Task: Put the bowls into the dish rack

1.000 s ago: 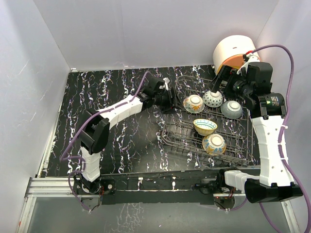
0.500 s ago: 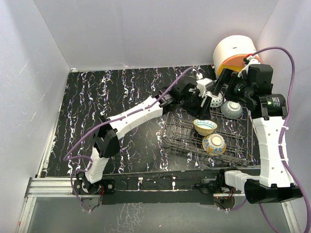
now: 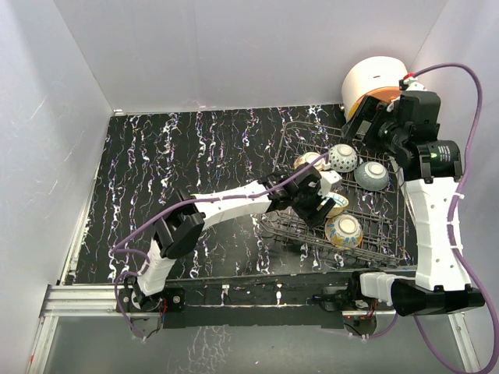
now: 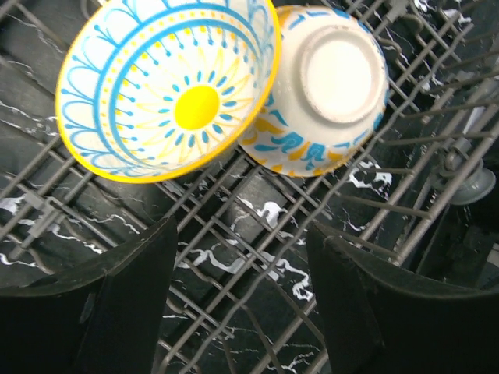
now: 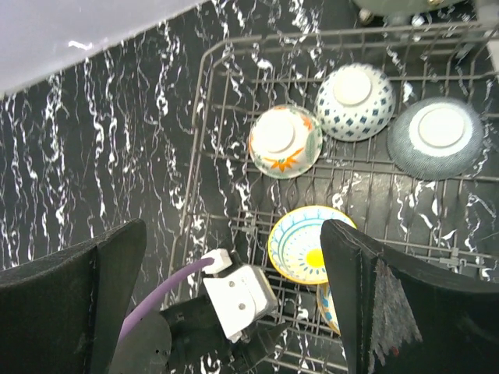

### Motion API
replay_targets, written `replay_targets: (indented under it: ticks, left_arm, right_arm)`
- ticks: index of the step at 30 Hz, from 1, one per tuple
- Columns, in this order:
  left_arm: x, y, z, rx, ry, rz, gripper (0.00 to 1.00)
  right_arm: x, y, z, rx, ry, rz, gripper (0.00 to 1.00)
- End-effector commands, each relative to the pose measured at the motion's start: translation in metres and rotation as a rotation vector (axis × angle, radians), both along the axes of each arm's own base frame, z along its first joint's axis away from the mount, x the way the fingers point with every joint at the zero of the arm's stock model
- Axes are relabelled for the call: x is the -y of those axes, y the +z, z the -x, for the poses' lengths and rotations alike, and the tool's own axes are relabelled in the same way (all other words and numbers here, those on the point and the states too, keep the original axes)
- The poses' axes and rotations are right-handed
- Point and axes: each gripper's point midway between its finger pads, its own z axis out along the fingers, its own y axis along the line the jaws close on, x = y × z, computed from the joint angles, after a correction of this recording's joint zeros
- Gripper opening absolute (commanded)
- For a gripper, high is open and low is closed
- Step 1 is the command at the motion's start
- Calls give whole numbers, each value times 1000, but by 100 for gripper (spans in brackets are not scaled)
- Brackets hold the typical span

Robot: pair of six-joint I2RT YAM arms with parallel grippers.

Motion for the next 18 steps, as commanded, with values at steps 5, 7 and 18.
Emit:
replay_targets:
  ticks: [5,7,18]
  left_arm:
    - [15,77,-32,228,18,195,67]
    - [17,85,-35,269,10,215,67]
    - [29,81,-37,326,-49,260,69]
  right_arm:
    - [7,61,-12,177,-56,-5,99]
    - [5,63,-13,180,-43,-10,99]
    - [-1,92,-34,227,6,-2,99]
